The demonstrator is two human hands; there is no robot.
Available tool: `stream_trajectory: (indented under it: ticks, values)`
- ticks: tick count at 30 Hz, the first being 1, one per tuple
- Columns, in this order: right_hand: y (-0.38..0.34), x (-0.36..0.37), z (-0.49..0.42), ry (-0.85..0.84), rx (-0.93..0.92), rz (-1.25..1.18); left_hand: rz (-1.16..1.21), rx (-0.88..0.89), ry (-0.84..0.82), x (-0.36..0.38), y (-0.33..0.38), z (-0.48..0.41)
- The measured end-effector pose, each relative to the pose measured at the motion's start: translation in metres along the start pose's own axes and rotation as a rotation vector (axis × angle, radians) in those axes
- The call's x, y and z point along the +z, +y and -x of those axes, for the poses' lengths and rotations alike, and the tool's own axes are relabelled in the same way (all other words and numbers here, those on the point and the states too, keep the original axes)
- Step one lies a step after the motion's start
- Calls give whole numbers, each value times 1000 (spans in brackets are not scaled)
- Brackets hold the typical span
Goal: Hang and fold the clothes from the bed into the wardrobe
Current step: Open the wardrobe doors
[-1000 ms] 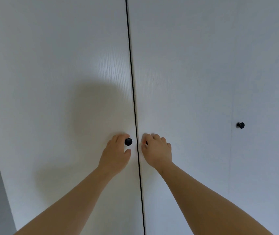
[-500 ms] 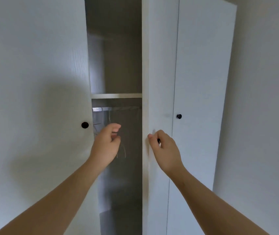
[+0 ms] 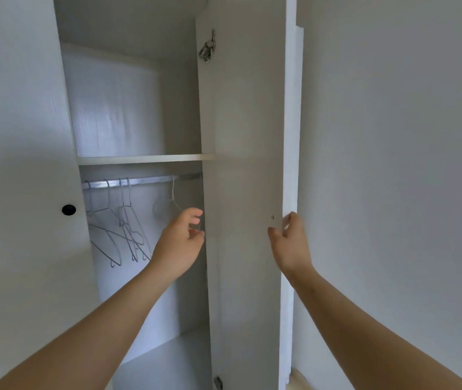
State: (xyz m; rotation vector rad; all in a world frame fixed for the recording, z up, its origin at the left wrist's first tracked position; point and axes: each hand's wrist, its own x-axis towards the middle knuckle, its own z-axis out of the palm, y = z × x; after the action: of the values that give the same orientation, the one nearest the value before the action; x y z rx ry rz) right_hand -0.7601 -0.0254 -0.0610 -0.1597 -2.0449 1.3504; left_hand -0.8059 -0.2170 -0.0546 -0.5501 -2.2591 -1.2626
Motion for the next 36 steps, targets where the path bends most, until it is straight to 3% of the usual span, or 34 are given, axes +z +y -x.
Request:
stream_trajectory:
  ticks: [4,7,9,16,25,33,36]
  values:
    - [0,-15,4,85,33,127,-26,33,-21,10,4,0]
    - [2,-18,12,162,-156,277,-51,57,-6,6,-4,0]
    - [0,-10,13,95,-239,312,-71,54,3,-3,-13,-1]
    - [-16,77,6,-212,-201,250,-247,2,144,-69,-63,-10]
    - [-55,242,6,-492,-221,171,-690,-87,273,-189,-153,-40]
    - [-66,321,8,-556,-195,158,-793,-104,-20,-203,-194,-98]
    - [-61,331,5,-557,-182,174,-759,-76,-50,-197,-199,-111]
